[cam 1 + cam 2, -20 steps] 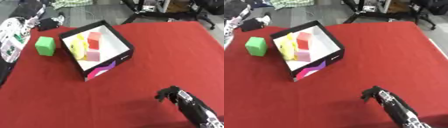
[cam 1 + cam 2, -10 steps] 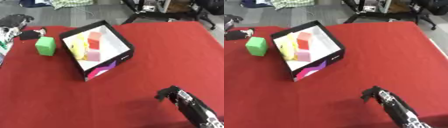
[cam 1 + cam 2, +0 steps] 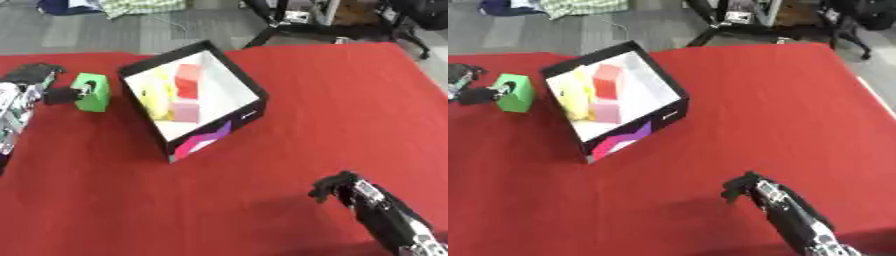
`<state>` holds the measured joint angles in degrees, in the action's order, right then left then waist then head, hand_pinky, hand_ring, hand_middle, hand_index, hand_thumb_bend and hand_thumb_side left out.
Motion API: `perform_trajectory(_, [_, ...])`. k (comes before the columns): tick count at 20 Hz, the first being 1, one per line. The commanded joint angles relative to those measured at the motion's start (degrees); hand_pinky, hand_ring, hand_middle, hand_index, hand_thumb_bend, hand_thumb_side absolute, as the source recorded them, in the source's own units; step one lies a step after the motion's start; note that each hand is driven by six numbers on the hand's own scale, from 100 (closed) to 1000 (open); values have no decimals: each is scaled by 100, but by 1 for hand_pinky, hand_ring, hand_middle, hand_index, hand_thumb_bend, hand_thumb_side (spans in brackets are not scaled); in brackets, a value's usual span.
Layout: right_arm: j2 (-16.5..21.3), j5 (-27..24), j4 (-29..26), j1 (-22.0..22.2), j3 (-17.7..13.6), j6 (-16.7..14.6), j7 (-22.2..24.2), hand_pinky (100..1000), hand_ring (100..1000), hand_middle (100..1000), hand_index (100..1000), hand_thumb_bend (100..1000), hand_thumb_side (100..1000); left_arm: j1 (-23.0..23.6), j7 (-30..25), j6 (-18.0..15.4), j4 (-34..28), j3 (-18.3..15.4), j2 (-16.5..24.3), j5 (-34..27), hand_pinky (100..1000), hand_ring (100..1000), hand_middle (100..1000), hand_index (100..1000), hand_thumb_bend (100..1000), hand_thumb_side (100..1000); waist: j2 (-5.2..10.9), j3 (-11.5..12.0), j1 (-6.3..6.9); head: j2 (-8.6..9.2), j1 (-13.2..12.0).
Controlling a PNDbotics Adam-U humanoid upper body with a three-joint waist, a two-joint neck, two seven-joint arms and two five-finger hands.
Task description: Pick up objects on the table and place them in the box.
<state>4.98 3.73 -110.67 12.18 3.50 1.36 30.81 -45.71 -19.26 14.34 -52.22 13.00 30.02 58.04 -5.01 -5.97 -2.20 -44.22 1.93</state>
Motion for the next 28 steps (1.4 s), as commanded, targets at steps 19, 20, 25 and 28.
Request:
perform_trajectory(19, [47, 5, -59, -15, -34, -9, -13, 1000, 750, 512, 706, 100, 1000, 46, -143, -353, 71, 15, -90, 200, 720, 520, 532, 758, 100, 181, 45, 8, 23, 10, 43])
perform_trajectory(20, [47, 5, -59, -15, -32, -8, -12, 1000, 750, 512, 706, 100, 1000, 46, -108, -355, 52, 11, -82, 196, 710, 501, 504, 733, 100, 180, 46, 8, 23, 10, 45])
perform_trajectory(25, [48, 5, -55, -12, -24, -4, 1, 1000, 750, 512, 706, 100, 1000, 0, 204, -312, -174, -23, 50, 23, 693, 471, 467, 703, 100, 183, 52, 9, 29, 10, 58])
perform_trajectory(28, [50, 7, -54, -7, -20, -3, 7, 1000, 750, 512, 706, 100, 1000, -61, 392, -242, -408, -36, 143, -202, 686, 453, 448, 692, 100, 196, 56, 11, 32, 10, 66])
